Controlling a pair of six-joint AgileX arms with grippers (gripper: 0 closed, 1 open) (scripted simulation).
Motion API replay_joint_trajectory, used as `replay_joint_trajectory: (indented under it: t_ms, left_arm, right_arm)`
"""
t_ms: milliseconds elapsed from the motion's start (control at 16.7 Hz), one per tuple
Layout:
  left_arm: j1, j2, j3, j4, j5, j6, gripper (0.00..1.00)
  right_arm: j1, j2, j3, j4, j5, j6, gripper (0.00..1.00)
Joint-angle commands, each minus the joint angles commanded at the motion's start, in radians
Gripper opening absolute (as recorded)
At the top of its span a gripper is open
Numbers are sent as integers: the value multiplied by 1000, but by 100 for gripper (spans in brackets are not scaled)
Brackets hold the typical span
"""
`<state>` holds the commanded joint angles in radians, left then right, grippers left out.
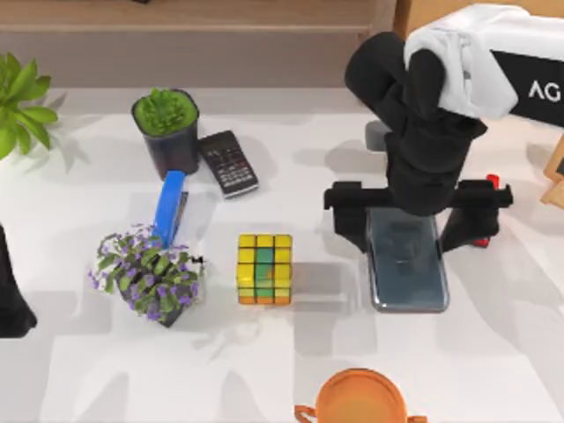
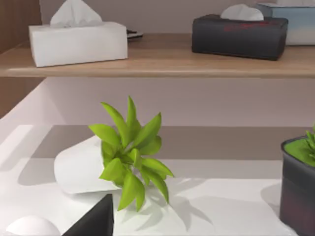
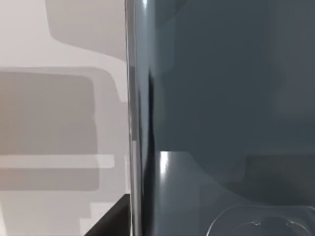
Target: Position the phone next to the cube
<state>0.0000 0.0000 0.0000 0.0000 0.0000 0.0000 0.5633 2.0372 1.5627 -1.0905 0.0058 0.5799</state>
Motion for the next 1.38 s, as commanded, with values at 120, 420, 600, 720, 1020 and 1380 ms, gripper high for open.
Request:
replay_joint_trajectory:
  t_ms: [120, 420, 600, 720, 1020, 1380]
  left_arm:
    - [0, 0, 0, 0, 0, 0, 100]
    - [0, 0, 0, 0, 0, 0, 100]
    - [0, 0, 0, 0, 0, 0, 100]
    - [0, 0, 0, 0, 0, 0, 100]
    - [0, 0, 0, 0, 0, 0, 100]
    - [0, 0, 0, 0, 0, 0, 100]
  right_arm:
    - [0, 0, 0, 0, 0, 0, 0]
    - [-5, -5, -2, -1, 0, 2, 0]
    - [-5, -14, 4, -10, 2, 7, 0]
    - [-5, -23, 10, -19, 4, 11, 0]
    - [-4, -60, 29, -45, 12, 22, 0]
    - [-2, -115, 51, -65, 22, 33, 0]
